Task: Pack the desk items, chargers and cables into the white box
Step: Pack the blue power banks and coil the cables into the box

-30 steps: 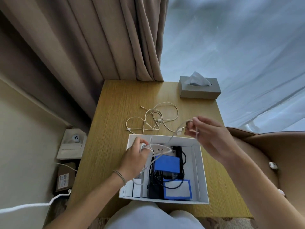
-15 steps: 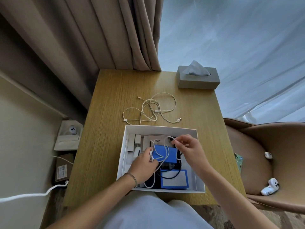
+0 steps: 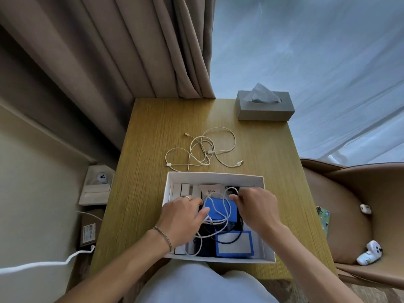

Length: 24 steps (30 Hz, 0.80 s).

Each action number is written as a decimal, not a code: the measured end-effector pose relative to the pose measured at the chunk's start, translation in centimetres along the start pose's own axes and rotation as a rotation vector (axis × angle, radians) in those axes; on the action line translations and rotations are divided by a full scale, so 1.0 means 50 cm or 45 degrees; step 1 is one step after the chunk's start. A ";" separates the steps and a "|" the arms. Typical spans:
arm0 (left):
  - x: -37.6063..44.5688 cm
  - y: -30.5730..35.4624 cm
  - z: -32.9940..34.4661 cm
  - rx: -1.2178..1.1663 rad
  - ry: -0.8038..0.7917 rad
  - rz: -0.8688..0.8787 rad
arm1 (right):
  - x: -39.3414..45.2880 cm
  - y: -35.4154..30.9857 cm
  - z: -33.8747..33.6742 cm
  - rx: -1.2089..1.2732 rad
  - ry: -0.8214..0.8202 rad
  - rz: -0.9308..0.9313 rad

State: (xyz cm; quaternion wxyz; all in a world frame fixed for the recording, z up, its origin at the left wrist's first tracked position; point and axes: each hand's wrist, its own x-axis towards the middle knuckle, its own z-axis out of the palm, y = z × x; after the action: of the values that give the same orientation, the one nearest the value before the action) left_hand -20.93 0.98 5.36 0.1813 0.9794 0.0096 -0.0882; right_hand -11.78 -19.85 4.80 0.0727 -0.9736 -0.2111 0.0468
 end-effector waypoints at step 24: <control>0.463 0.039 0.008 -0.133 0.003 -0.211 | 0.272 0.105 -0.038 0.740 -0.135 0.241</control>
State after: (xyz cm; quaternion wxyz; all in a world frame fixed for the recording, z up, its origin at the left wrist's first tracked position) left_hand 1.90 -1.28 1.61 0.2242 0.9646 0.0952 -0.1010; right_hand 2.89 -19.12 5.03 0.3324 -0.9235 -0.1008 0.1625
